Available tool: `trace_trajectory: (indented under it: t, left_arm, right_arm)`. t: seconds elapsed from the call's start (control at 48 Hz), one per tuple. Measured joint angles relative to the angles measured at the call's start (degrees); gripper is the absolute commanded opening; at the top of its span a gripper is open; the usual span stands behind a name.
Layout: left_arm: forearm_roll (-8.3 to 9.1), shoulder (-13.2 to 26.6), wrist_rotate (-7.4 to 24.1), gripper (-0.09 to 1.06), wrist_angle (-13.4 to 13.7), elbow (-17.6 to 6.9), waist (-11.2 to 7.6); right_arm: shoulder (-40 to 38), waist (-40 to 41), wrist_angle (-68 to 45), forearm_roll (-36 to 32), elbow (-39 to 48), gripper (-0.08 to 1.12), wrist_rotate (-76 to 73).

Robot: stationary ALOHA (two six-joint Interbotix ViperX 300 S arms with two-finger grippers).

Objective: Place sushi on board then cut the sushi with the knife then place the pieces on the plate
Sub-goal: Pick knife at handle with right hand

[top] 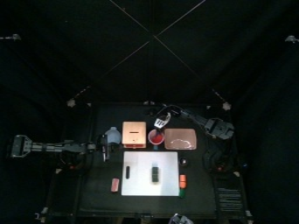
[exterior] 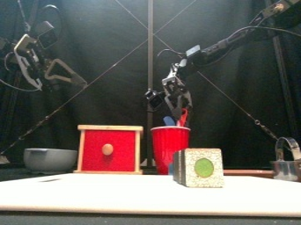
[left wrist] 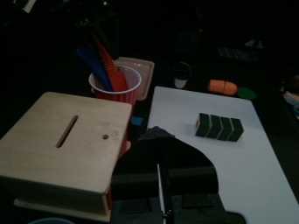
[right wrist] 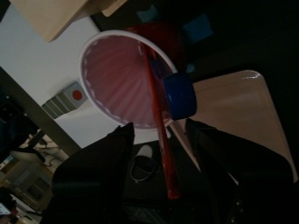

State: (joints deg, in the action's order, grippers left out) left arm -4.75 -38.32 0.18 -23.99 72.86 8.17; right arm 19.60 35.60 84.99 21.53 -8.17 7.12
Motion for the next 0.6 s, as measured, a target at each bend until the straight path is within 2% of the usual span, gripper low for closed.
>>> trace_trajectory:
  t: [0.354, 0.604]
  left_arm:
    - [0.00, 0.0, 0.0, -0.03, 0.0, 0.0, 0.09]
    - [0.00, 0.0, 0.0, -0.03, 0.0, 0.0, 0.00]
  right_arm:
    - [0.4, -0.1, 0.0, 0.2, 0.0, 0.41, -0.2]
    - [0.4, -0.3, 1.2, 0.7, -0.3, 0.26, -0.7]
